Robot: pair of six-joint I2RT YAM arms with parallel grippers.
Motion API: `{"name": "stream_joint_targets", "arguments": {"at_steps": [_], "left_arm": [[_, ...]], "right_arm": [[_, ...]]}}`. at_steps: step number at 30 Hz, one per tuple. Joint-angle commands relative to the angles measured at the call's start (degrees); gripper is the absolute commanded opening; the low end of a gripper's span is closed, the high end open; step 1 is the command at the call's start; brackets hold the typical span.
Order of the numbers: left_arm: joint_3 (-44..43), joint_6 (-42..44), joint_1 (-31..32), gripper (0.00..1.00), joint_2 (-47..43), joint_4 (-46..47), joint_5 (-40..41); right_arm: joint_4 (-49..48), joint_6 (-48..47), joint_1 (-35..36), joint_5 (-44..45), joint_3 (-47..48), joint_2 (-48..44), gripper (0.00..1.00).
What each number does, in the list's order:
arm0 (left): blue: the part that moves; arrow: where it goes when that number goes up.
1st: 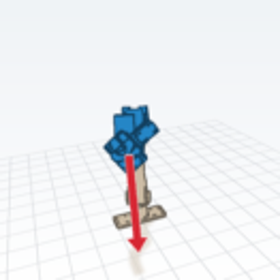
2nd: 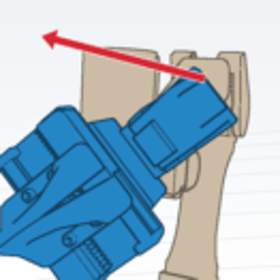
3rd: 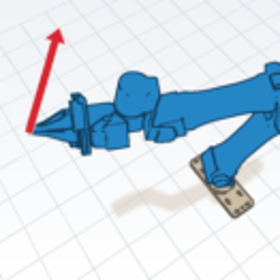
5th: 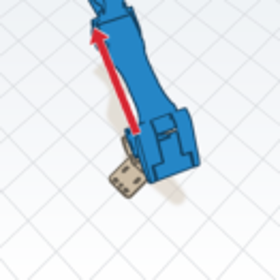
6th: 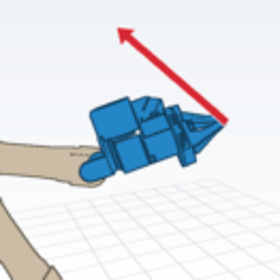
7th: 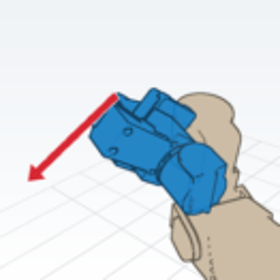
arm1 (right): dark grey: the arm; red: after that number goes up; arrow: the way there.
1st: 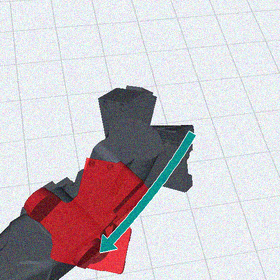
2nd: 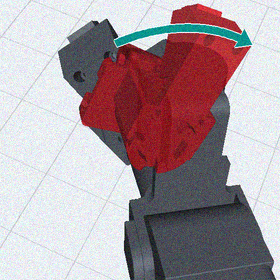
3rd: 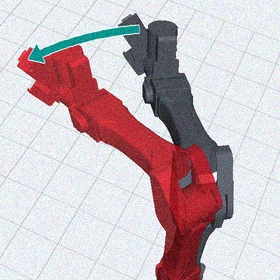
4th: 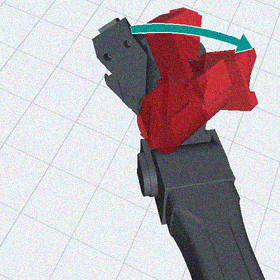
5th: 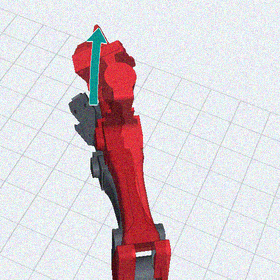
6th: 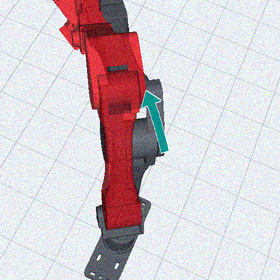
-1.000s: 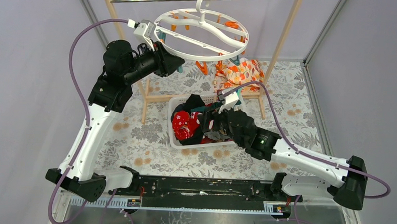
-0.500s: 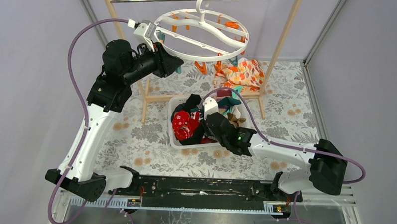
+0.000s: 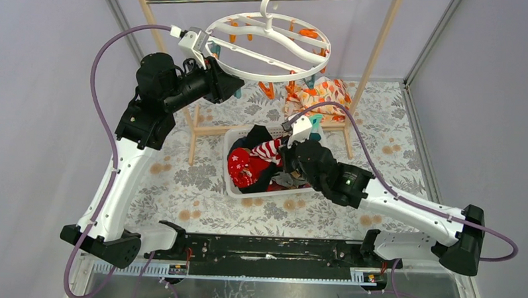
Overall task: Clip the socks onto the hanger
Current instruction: Pick up the sock from the bin.
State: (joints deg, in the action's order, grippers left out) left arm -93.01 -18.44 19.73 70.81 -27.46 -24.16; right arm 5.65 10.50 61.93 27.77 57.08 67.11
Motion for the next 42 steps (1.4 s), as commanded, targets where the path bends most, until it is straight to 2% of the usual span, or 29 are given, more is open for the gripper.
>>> {"name": "stream_joint_targets", "arguments": {"at_steps": [1,5,12,19,25,31,34,37,38,42], "left_arm": [[-0.49,1.35,-0.21,0.00,-0.67,0.22,-1.24],[-0.29,1.40,-0.24,0.00,-0.83,0.23,-1.47],[-0.51,1.21,-0.21,0.00,-0.84,0.39,-1.68],[-0.55,1.12,-0.22,0.00,-0.93,0.39,-1.82],[0.10,0.73,-0.23,0.00,-1.19,1.09,-1.96],[0.19,0.60,-0.22,0.00,-1.31,1.32,-1.96],[0.08,0.44,-0.21,0.00,-1.36,1.27,-1.95],[-0.15,0.42,-0.22,0.00,-1.44,1.36,-1.91],[-0.23,0.48,-0.21,0.00,-1.41,1.44,-1.93],[-0.42,0.83,-0.26,0.00,-1.53,1.45,-1.72]], "right_arm": [[11.35,4.45,0.16,-3.15,7.11,-1.50,0.00],[16.54,5.74,0.12,-3.20,9.53,-4.09,0.00],[16.38,7.34,0.12,-5.48,13.15,-7.08,0.00],[15.90,9.67,0.13,-12.37,17.14,-3.74,0.00],[10.01,14.53,0.16,-15.83,15.72,0.14,0.00],[5.26,18.91,-2.44,-7.13,8.59,1.22,0.00],[3.56,15.64,-4.11,1.64,4.21,0.75,0.00],[1.18,12.93,-5.98,3.85,1.21,1.17,0.00],[0.73,12.11,-6.35,3.99,0.55,1.56,0.03],[2.94,7.92,-6.97,5.82,0.66,4.78,0.35]]}}
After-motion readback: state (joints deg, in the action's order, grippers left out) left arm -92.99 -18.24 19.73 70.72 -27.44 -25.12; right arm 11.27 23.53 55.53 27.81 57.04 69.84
